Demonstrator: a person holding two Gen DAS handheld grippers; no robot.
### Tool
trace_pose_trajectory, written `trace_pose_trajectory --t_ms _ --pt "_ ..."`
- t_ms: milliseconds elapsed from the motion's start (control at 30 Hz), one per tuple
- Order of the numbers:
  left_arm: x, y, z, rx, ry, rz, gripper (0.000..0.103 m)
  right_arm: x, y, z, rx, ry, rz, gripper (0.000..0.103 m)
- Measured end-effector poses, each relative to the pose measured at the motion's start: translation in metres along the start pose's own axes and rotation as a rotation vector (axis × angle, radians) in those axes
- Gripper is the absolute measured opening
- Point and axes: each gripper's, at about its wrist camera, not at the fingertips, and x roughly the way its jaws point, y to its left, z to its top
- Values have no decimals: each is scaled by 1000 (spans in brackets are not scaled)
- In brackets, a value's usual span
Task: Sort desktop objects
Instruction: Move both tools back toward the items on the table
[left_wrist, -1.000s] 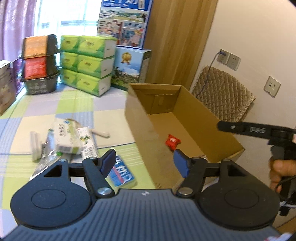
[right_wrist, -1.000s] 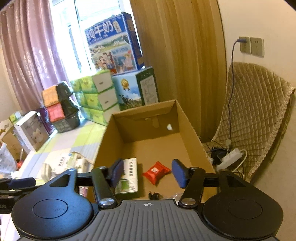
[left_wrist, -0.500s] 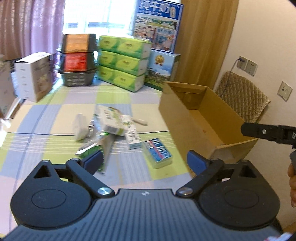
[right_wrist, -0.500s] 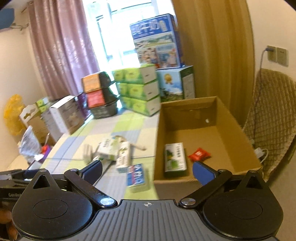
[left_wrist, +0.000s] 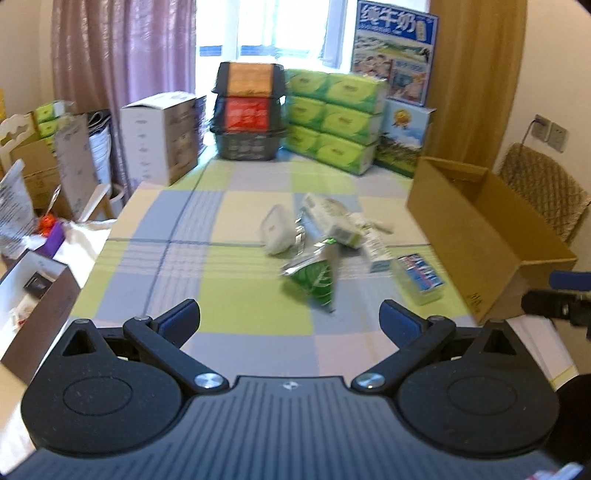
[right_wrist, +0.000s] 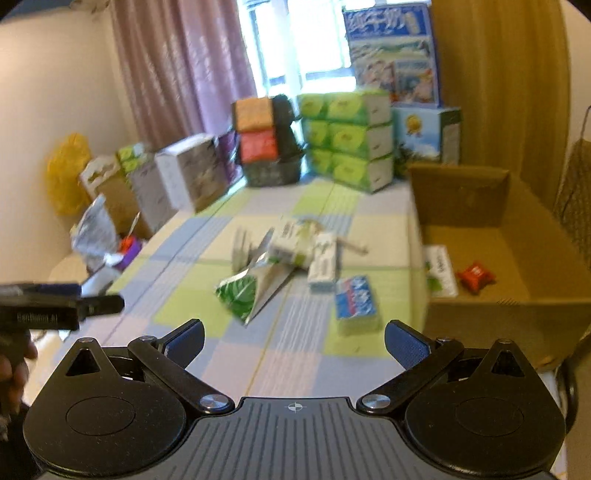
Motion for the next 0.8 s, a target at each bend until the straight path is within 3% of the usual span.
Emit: trace_pose_trajectory --t_ms 333,633,800 --pt "25 17 -7 22 32 -5 102 38 8 -20 -33 39 -37 101" --pt "76 14 -2 78 72 -58 102 79 6 -22 -77 5 -99 101" --pt "109 18 7 60 84 -73 101 112 4 -20 -157 -8 -155 101"
